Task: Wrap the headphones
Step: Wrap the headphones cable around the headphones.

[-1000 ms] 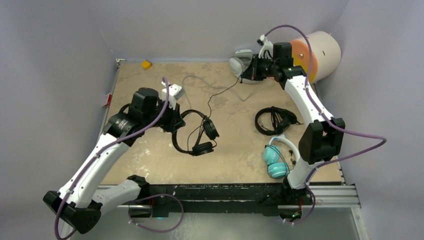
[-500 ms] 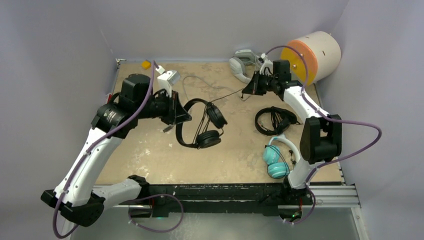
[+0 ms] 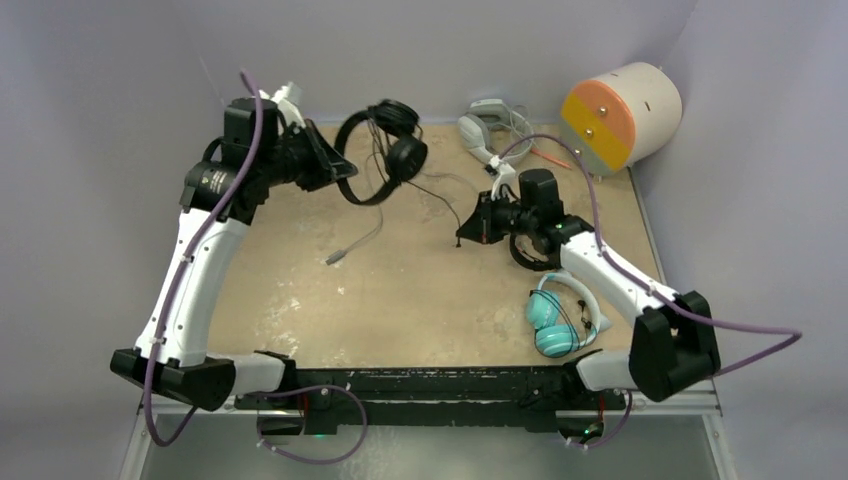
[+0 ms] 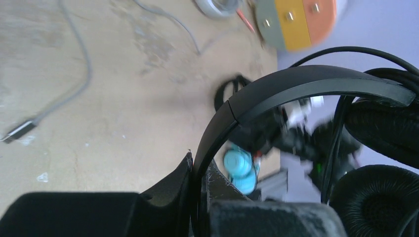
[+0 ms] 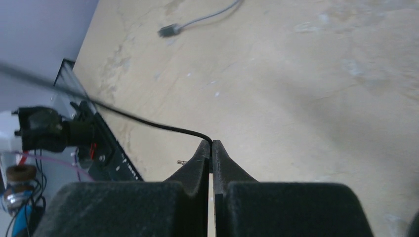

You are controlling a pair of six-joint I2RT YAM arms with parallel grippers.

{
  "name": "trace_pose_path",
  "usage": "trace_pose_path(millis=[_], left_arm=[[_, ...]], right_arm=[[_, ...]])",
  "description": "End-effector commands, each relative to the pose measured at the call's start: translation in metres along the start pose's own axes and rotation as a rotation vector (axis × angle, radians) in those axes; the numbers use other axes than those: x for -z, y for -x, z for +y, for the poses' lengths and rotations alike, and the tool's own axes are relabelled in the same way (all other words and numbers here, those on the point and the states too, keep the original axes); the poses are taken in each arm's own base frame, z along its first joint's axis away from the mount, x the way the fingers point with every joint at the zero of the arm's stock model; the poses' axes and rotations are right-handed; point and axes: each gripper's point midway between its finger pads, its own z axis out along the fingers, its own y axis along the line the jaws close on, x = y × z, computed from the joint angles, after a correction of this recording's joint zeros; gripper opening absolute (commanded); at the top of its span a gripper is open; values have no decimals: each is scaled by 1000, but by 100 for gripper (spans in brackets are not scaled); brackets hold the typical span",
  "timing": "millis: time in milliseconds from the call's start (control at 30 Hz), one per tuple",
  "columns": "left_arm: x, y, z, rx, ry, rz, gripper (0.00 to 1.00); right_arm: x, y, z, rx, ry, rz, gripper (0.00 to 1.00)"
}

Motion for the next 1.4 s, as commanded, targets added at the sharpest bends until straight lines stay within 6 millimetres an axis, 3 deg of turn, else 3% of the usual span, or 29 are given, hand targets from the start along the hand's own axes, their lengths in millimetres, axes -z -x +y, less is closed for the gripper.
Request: trace_pose_path(millis=[0,200,333,467,733,867,967,1133,1367], left_arm=[[8,58,9,156,28,-194,0],[3,109,43,199,171,-332,0],[0,132,67,181,285,-419,0],[0,140,98,152,411,-494,0],[8,134,159,96,673,-582,0],[2,125,183,50,783,-556,0],[-14,110,180,-87,796,-474,0],[-34,69,170,-384,852,-344,0],[-47,3,184,-495,830,-154,0]], right_arm=[[4,-17,25,55,19,-7,0],[17,-56,49,80,48,48,0],[29,-70,63,99,71,72,0],[44,-71,93,148,141,77,0],[66,-52,166,297,288,116,0],[70,-42,192,357,338,137,0],[67,-27,203,392,342,128,0],[64,4,209,449,289,93,0],[51,48,197,493,196,64,0]])
